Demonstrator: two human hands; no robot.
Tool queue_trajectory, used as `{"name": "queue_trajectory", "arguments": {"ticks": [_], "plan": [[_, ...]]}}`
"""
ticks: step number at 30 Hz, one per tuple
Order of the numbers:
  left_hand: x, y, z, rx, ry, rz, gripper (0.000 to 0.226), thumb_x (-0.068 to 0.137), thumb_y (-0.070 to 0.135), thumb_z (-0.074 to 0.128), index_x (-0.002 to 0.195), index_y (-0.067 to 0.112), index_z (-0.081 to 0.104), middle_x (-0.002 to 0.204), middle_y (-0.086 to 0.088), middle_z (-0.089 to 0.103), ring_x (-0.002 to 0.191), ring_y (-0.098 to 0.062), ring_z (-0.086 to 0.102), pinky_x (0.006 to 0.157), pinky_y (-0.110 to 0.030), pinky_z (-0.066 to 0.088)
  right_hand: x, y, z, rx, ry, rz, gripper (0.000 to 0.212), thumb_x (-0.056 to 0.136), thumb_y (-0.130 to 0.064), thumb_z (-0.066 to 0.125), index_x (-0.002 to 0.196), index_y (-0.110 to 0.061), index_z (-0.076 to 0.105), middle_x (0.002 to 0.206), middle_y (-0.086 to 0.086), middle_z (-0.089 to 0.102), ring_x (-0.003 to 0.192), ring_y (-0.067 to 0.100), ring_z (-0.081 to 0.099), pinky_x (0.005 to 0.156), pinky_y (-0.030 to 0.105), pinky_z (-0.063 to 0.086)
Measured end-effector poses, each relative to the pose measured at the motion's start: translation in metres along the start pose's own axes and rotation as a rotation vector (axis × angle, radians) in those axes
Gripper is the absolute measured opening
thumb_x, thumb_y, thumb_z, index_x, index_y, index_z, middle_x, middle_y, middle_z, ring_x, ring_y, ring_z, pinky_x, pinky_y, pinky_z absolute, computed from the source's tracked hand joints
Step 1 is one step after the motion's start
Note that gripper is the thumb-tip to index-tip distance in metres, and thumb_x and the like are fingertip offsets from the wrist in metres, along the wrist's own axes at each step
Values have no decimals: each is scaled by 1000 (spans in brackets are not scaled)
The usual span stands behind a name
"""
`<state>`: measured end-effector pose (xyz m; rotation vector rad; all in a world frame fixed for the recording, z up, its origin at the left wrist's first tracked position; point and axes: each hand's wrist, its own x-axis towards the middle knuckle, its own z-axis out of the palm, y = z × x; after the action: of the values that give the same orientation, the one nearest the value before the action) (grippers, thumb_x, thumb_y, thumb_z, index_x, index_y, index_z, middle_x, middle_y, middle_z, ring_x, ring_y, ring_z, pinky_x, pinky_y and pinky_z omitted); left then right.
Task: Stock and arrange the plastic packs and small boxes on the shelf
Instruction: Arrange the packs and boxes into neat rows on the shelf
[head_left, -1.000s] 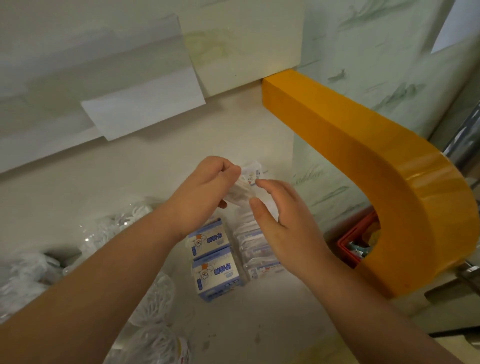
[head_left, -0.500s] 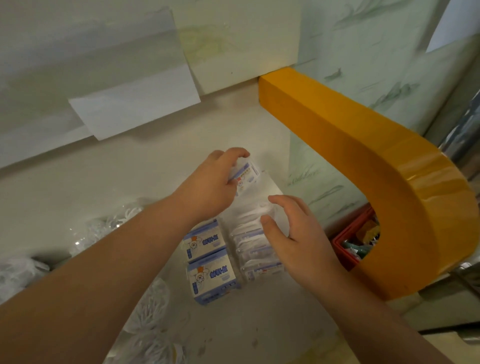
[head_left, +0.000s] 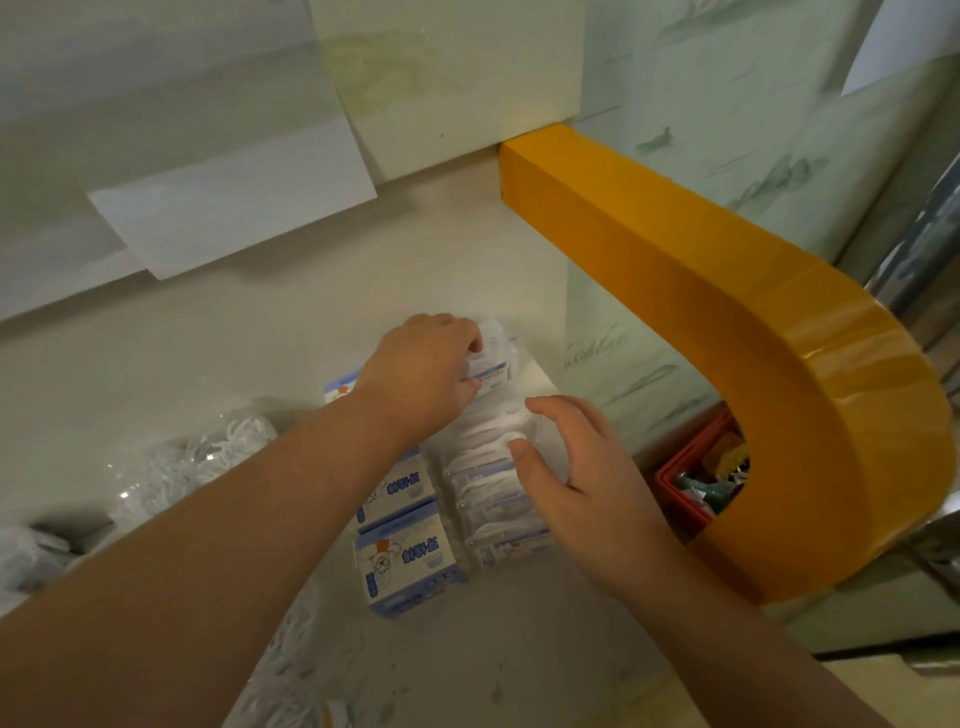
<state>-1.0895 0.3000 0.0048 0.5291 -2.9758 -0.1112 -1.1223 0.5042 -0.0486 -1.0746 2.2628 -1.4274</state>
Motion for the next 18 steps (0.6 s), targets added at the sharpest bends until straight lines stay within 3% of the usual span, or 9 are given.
{"name": "queue_trajectory", "arguments": {"ticks": [5,8,11,13,16,18], "plan": [[1,-5,3,96,87,21,34,86,41,67,114,23,62,118,-1,52,109,-23,45,93,-36,42,1,2,-2,28,0,26,47,90,-57,45,134,-38,45,130,-24,43,117,-8,44,85,2,33],[4,-7,4,63,41,56,29,89,36,64,114,22,61,122,0,54,111,-23,47,96,-35,40,0,5,-2,33,-27,40,49,90,-60,45,136,-44,40,130,-32,38,112,-24,38,76,-2,34],[6,-7,4,62,-18,56,22,91,34,61,109,22,59,114,0,59,104,-22,50,92,-38,43,0,7,0,49,-74,57,51,91,-61,46,139,-51,33,131,-37,33,106,-34,31,75,-1,32],[6,-6,3,87,-26,42,22,91,35,60,109,22,60,110,0,59,101,-22,50,88,-38,44,1,8,3,63,-111,74,54,92,-61,45,142,-52,28,135,-37,32,107,-31,33,84,4,32],[2,-7,1,148,-21,30,23,92,37,59,110,24,60,110,0,61,99,-22,52,82,-36,44,4,9,6,59,-143,84,57,94,-56,46,146,-51,24,147,-30,31,123,-14,33,95,16,34],[-2,-9,-1,173,-29,18,23,92,38,59,111,24,59,112,1,61,100,-23,53,81,-36,44,5,9,8,53,-147,79,57,97,-50,47,148,-47,24,151,-25,31,129,-10,31,97,14,31]]}}
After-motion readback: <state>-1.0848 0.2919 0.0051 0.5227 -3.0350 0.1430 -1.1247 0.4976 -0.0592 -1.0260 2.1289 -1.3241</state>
